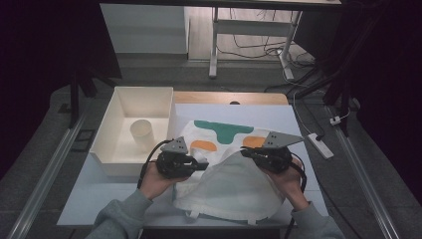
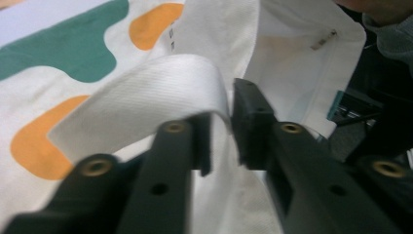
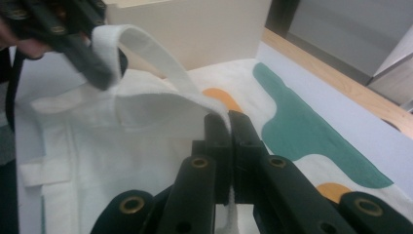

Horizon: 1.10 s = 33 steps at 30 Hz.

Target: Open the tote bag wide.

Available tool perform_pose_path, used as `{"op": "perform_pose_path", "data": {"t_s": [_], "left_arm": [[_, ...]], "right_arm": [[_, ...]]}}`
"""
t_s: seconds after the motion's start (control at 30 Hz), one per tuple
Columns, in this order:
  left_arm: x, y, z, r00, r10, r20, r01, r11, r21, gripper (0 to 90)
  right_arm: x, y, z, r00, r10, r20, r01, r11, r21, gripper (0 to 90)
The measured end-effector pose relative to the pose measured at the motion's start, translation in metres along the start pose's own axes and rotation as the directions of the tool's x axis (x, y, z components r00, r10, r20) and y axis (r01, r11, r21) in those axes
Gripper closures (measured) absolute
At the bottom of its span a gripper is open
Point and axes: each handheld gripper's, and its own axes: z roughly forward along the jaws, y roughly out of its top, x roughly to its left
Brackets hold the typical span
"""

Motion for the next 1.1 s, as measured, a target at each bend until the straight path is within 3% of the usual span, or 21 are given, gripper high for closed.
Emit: {"op": "perform_pose_path", "data": {"t_s": [0.07,0.1,0.27,0.43,0.53,0.67,0.77,0.83,0.87,1.03,1.1], "left_arm": [[-0.005,0.000,0.001,0.9995,0.018,-0.025,-0.017,0.9997,0.015,61.0],[-0.008,0.000,0.001,0.9992,0.023,-0.032,-0.022,0.9994,0.025,53.4],[-0.021,-0.003,0.000,0.9943,0.084,-0.066,-0.077,0.9923,0.097,44.4],[-0.019,-0.010,0.005,0.9959,0.076,-0.049,-0.068,0.9876,0.141,49.7],[-0.016,-0.014,0.007,0.9970,0.072,-0.028,-0.066,0.9821,0.177,61.5],[-0.013,-0.015,0.006,0.9978,0.053,-0.039,-0.046,0.9851,0.166,85.0],[-0.013,-0.016,-0.001,0.9988,0.044,-0.021,-0.040,0.9888,0.144,86.7],[-0.017,-0.015,-0.010,0.9987,0.050,-0.008,-0.049,0.9911,0.124,86.9],[-0.020,-0.015,-0.015,0.9985,0.055,-0.004,-0.054,0.9925,0.109,86.9],[-0.038,-0.003,-0.047,0.9940,0.108,0.013,-0.109,0.9939,0.019,87.0],[-0.044,0.003,-0.057,0.9918,0.127,0.013,-0.127,0.9919,-0.011,87.0]], "right_arm": [[-0.008,-0.002,0.003,0.9996,0.027,0.006,-0.027,1.000,-0.006,88.3],[-0.016,-0.005,0.006,0.9979,0.064,0.000,-0.064,0.998,-0.014,88.2],[-0.024,-0.010,0.010,0.9964,0.084,0.011,-0.084,0.996,-0.004,88.2],[-0.030,-0.014,0.010,0.9950,0.097,0.025,-0.097,0.995,-0.007,88.2],[-0.033,-0.017,0.007,0.9935,0.108,0.036,-0.108,0.994,-0.013,88.2],[-0.035,-0.019,0.004,0.9932,0.112,0.032,-0.112,0.994,-0.012,88.2],[-0.033,-0.019,0.000,0.9934,0.112,0.026,-0.112,0.994,-0.019,88.2],[-0.024,-0.014,-0.016,0.9907,0.134,-0.021,-0.135,0.989,-0.054,88.3],[-0.024,-0.014,-0.016,0.9907,0.134,-0.021,-0.135,0.989,-0.054,88.3],[-0.001,0.001,-0.048,0.9952,0.091,-0.037,-0.094,0.989,-0.115,88.3],[0.007,0.014,-0.062,0.9982,0.054,-0.026,-0.057,0.985,-0.164,88.3]]}}
